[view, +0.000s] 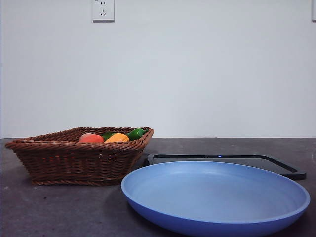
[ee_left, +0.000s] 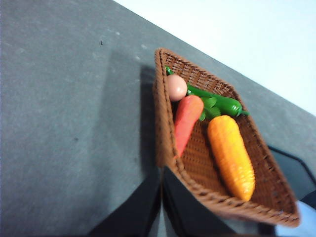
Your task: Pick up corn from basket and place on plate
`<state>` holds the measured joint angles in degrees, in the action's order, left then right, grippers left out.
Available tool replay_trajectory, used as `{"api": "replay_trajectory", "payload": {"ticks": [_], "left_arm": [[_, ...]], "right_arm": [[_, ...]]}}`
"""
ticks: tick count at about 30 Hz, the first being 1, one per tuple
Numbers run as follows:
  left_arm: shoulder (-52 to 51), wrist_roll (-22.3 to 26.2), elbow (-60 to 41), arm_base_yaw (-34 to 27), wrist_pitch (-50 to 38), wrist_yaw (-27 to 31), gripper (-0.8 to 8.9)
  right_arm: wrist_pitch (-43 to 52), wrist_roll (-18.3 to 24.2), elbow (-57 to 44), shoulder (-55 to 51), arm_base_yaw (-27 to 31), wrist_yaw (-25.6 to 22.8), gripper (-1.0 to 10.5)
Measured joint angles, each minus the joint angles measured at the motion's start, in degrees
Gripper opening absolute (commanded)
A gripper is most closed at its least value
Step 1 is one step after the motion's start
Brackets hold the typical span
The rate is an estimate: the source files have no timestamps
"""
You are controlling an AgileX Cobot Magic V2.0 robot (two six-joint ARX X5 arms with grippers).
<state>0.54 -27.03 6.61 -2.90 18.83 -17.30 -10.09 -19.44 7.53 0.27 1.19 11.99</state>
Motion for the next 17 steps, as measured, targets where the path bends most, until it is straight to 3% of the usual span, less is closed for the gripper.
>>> {"api": "replay_trajectory", "payload": {"ticks": [7, 11, 17], "left_arm": [[4.61, 0.04, 10.88, 0.02, 5.01, -1.6, 0.06], [10.43, 2.62, 17.68, 0.02, 9.53, -4.24, 0.06], [19.67, 9.79, 27.39, 0.02, 17.14, -9.29, 0.06]], "right_arm": [[-5.92, -0.48, 10.97, 4.7, 0.0, 0.72, 0.0], [-10.25, 0.52, 17.22, 10.38, 0.0, 4.7, 0.0], [-19.67, 6.05, 27.02, 21.0, 0.0, 13.2, 0.0]]}}
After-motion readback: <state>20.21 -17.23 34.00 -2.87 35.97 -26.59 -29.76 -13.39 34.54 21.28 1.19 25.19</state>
